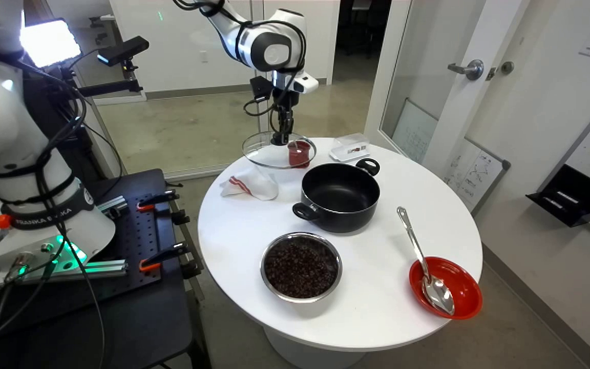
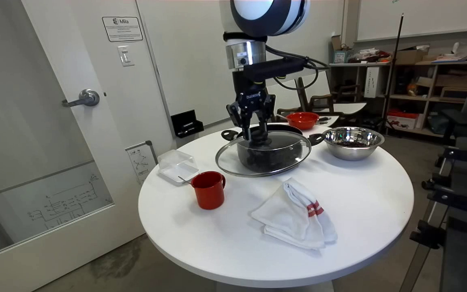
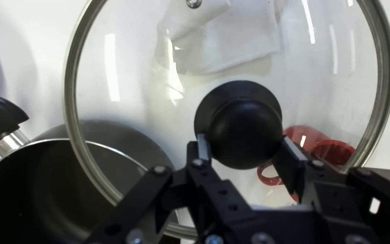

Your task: Remove the lid from the pot

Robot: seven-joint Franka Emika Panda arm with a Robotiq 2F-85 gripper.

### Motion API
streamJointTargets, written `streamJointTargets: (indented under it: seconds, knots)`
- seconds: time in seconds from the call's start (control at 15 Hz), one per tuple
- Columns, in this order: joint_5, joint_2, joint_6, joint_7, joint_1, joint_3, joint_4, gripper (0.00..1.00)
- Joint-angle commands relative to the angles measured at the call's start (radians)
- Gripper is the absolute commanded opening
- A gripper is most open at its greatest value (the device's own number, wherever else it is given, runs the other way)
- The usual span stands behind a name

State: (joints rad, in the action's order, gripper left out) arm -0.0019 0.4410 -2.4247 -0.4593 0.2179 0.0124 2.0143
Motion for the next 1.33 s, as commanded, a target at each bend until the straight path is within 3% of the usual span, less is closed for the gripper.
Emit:
streamJointTargets:
  seconds: [0.0,0.07,0.13,0.2,0.67,0.73,1.27]
  knots:
    - [0.022,-0.092,-0.033,0.093,-0.021,0.034,0.086,0.24]
    - [0.028,-0.097,-0.031,0.113,-0.027,0.040,0.087,0.24]
    - [0.006,-0.041,-0.012,0.055,-0.007,0.022,0.042,0.24]
    - [0.007,-0.045,-0.011,0.059,-0.008,0.024,0.047,0.49]
    - [0.007,-0.028,-0.011,0.059,-0.007,0.021,0.047,0.49]
    - [0.007,-0.028,-0.011,0.059,-0.007,0.021,0.047,0.24]
    - [0.048,-0.115,-0.124,0.077,-0.002,0.067,0.226,0.24]
